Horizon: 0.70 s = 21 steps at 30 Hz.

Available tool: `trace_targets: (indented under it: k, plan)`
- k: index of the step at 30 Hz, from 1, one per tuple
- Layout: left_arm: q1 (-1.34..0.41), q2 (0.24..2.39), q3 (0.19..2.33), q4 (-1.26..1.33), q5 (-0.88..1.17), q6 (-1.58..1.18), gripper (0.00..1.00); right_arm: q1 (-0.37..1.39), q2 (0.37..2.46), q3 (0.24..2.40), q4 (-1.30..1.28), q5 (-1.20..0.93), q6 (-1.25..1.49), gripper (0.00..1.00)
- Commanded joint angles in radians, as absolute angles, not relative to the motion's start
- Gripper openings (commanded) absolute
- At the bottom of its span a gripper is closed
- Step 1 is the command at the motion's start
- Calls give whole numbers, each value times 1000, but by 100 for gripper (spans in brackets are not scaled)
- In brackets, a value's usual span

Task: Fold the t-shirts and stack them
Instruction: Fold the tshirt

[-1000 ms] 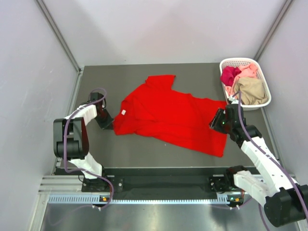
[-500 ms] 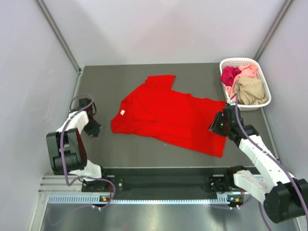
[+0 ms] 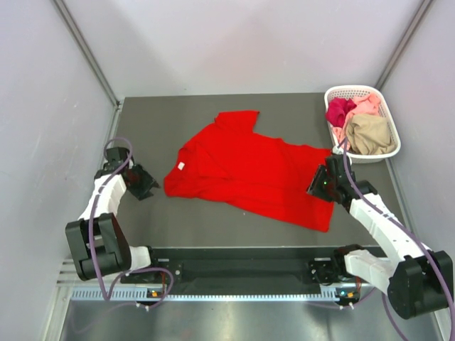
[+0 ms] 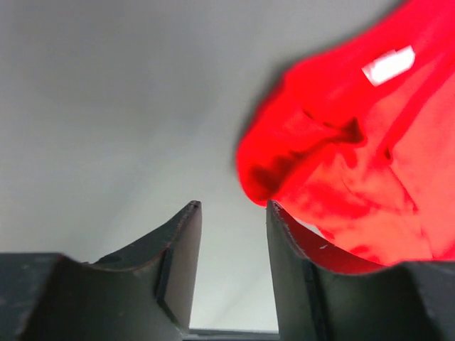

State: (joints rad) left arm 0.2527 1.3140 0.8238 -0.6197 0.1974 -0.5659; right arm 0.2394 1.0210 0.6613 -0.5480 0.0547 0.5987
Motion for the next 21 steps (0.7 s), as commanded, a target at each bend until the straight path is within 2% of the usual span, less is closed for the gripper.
trace_targets:
  k: [1,10,21]
  plan:
    - [239,1336,819,-561,307,-523,47,238,1017,667,-528,48,611,37]
    - [236,1474,795,-416,360,-523,48,236,1060,660,-522,69,653,37]
    - [209,1624,899,-376,299,-505,48,236,1077,664,-496,83,655,37]
